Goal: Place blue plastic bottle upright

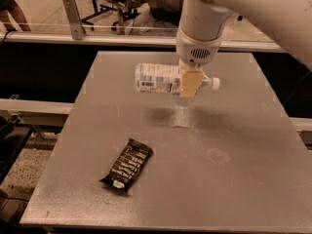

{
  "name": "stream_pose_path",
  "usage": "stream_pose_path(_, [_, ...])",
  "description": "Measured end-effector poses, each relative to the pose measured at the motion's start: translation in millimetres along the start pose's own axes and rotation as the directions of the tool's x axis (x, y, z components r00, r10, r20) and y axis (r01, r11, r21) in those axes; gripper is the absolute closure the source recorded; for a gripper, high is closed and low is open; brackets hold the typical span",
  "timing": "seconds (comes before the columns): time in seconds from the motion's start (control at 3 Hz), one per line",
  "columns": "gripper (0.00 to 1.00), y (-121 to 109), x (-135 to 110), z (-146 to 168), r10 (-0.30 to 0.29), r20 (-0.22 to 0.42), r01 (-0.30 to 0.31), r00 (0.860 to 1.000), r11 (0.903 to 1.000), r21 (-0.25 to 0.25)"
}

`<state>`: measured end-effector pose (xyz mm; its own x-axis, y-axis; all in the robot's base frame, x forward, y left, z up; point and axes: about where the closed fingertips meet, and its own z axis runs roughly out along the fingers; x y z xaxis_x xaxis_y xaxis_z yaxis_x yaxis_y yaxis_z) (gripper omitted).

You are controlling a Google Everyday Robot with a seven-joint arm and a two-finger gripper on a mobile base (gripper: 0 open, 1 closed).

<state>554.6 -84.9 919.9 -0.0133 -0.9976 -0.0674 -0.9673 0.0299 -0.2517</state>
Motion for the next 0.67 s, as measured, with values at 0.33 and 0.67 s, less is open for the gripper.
stream_pose_path(0.33, [1.0, -10.4, -5.1, -20.1, -0.19, -0.019, 0.191, 0.982, 0.9805, 0.049])
stream_pose_path(0.67, [1.0, -16.7, -6.7, -31.6, -0.389, -0.09, 0.397, 0.917, 0.9124, 0.099])
